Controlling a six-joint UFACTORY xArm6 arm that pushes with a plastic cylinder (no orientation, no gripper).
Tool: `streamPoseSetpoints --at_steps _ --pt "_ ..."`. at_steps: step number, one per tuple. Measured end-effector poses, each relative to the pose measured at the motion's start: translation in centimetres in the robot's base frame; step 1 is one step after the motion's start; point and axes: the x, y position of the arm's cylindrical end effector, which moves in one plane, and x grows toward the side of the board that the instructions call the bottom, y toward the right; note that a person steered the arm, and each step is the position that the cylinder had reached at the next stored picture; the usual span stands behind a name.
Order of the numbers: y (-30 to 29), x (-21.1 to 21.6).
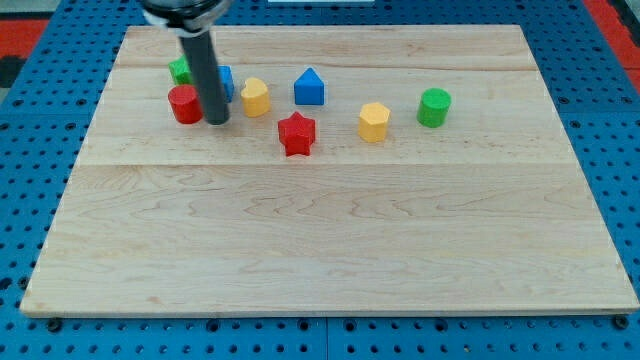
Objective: Push the yellow hexagon downwards
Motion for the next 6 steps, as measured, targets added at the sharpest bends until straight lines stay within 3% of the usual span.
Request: streamPoseSetpoints --at_steps 1,2,3,4,6 --pt "6.3 3.5" --pt "8.5 4.6" --pt "6.0 0.3" --pt "10.2 -2.6" --pt "18.3 1.5"
